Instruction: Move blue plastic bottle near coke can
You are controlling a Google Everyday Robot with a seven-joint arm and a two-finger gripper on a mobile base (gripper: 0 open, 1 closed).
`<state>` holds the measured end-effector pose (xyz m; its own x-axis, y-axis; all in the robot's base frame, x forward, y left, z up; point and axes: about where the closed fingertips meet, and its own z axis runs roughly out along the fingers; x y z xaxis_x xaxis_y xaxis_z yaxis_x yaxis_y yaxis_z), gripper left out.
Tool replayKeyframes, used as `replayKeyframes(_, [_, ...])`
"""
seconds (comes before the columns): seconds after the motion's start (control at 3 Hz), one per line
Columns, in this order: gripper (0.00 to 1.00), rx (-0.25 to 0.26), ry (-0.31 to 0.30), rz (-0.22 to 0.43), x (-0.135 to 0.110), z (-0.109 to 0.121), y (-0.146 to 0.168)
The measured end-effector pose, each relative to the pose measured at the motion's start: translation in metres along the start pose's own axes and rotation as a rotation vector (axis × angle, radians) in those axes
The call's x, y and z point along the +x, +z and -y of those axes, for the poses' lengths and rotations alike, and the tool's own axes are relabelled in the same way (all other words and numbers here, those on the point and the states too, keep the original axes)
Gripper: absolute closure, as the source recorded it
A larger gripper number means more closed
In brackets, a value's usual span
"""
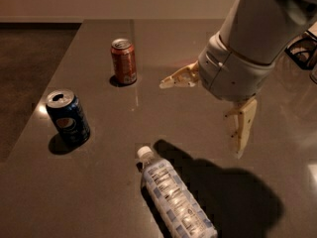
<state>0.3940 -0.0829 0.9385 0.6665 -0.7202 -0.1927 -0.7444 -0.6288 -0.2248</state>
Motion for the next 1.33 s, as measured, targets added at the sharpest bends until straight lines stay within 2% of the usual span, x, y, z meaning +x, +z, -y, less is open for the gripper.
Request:
replayKeyframes(0.33, [0.00,0.011,-0.066,-0.006,-0.001,0.003,-0.001])
replayKeyframes(0.67, [0.00,0.011,-0.066,-0.006,-0.001,0.003,-0.001])
replayKeyframes(1.33, [0.00,-0.057,-0.226,-0.013,-0.038,0.002,0.020])
